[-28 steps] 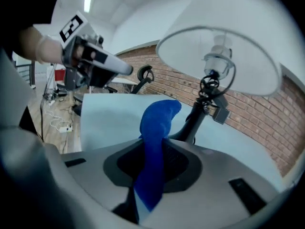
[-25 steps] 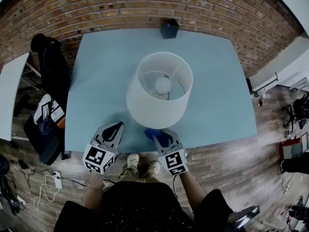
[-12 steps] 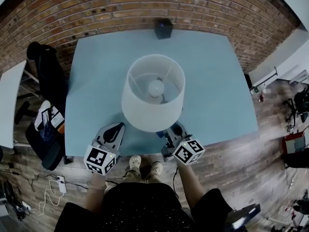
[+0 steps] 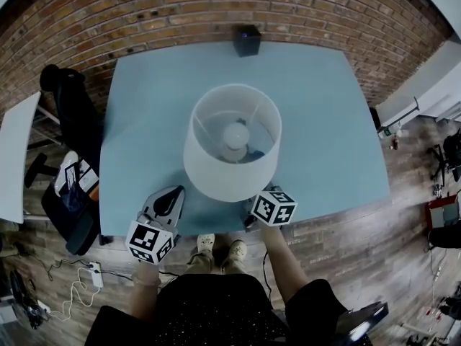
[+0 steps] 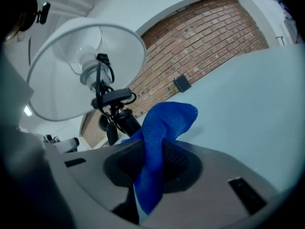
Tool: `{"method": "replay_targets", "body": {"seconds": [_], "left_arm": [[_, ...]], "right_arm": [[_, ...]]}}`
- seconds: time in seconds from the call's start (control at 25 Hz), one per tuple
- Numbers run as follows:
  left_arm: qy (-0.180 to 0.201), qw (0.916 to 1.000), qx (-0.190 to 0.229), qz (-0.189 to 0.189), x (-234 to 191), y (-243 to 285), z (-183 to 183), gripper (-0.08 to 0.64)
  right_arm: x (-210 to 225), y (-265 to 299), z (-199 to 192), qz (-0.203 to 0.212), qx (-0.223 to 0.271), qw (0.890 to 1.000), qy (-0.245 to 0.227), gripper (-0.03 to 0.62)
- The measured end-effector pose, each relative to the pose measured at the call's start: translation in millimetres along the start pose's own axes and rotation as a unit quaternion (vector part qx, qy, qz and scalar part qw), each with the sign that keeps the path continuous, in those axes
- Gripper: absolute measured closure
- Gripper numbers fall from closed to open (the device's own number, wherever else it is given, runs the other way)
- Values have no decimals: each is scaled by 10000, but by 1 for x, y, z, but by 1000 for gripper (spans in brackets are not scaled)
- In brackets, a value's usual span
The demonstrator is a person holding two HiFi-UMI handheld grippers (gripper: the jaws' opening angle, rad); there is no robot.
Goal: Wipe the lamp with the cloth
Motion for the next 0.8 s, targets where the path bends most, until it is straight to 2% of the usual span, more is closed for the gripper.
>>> {"method": "replay_targets", "body": {"seconds": [0.2,0.32,0.4,0.6,0.8], "left_arm": [[-9,10000,18,-21,-1,2,-1,552],[2,10000,39,-23,-3,2,-1,551],[11,10000,41,-23,-5,1,-1,552],[134,9999,-52,20,-11,3,0,551],[109,9998,-62,150,-16,11,4,552]], "right_arm": [[10,-1,-8,-636,-686,9954,-202,505],[17,-9,1,-790,-797,9935,-180,505],[23,-21,15,-573,-629,9964,-8,505],[41,-47,71,337,-173,9980,505,505],[62,-30,126,1344,78,9822,1310,505]]}}
Point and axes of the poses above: the fingertips, and each gripper's own axes: y forward along the fingers, x to its right, z out of its top, the point moved 9 cm from there along -y, backward along the fingers, and after that the axes turned 13 degrees about x, right-handed, at the moved point
